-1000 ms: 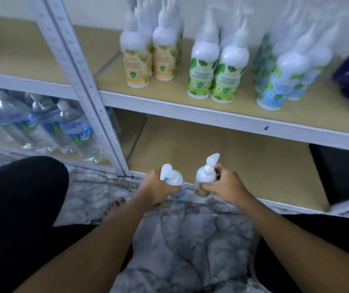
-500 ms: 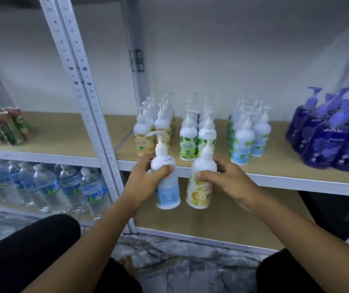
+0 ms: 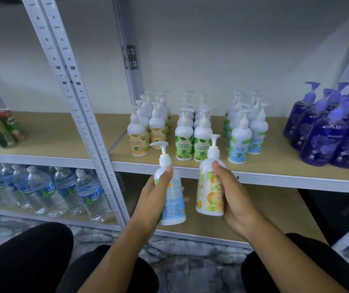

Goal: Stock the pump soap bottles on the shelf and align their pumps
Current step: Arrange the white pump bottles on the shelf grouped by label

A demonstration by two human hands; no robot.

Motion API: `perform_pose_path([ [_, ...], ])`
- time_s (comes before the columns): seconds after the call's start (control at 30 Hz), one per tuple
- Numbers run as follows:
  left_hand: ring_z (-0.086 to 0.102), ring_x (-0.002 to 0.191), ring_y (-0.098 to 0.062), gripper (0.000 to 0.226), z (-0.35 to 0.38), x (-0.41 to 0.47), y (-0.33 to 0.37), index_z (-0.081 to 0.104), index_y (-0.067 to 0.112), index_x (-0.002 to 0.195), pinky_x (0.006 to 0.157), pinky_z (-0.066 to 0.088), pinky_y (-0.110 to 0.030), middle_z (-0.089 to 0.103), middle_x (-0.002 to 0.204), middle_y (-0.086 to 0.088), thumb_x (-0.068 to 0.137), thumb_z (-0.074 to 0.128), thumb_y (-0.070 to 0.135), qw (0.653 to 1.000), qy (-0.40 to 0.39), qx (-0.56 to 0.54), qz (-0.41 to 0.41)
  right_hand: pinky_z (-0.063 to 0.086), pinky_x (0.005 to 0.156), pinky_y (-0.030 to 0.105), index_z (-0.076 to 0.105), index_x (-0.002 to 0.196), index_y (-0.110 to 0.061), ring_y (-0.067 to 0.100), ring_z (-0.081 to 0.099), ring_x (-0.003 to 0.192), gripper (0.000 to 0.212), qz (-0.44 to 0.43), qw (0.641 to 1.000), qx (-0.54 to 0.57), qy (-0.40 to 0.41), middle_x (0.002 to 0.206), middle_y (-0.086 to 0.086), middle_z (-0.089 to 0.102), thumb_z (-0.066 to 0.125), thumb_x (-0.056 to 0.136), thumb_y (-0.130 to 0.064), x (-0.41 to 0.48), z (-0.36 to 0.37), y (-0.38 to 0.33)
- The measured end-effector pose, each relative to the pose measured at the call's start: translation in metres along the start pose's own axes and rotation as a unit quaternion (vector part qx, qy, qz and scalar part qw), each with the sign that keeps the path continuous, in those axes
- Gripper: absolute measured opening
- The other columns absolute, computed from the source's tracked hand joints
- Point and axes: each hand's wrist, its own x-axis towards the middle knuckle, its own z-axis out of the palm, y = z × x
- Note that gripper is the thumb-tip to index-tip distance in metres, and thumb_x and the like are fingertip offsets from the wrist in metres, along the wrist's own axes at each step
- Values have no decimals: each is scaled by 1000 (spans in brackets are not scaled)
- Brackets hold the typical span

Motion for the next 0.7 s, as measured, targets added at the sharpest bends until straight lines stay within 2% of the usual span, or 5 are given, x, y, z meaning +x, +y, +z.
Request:
perform_pose_path([
  [0.13,74,89,-35,61,-1,0,-5,55,22,116,82,61,-55,68,109,-20,75,76,62,999,1,31,-19,56,85,52,65,113,-14,37,69,88,60,0,1000,-9,-9,99,19,71,65,76,-60,-1,-2,-1],
  [0.2,70,100,-34,57,-3,-1,-8,53,23,115,90,57,-59,63,116,-19,69,78,47,997,1,71,-18,58,86,52,60,119,-14,34,71,94,67,8,1000,-12,14,107,18,71,78,71,-58,1,-2,3],
  [0.33,70,99,-24,48,-5,1,-11,53,19,120,87,60,-44,67,111,-11,81,81,18,988,6,148,35,57,86,59,50,121,-13,31,70,94,69,7,999,-26,38,111,17,66,77,59,-26,4,-7,8],
  [0.43,72,91,-15,51,-6,1,-9,59,19,115,74,61,-28,71,103,-3,74,88,25,983,25,173,62,55,88,61,51,114,-20,31,70,97,63,-6,998,-49,45,108,12,67,75,57,-18,5,-10,10],
  [0.7,70,84,-17,44,-7,0,-9,51,19,111,63,54,-20,66,97,-6,81,82,29,978,49,186,77,56,88,58,52,115,-24,29,72,94,66,-26,994,-95,52,106,9,70,79,54,-21,5,-13,15],
])
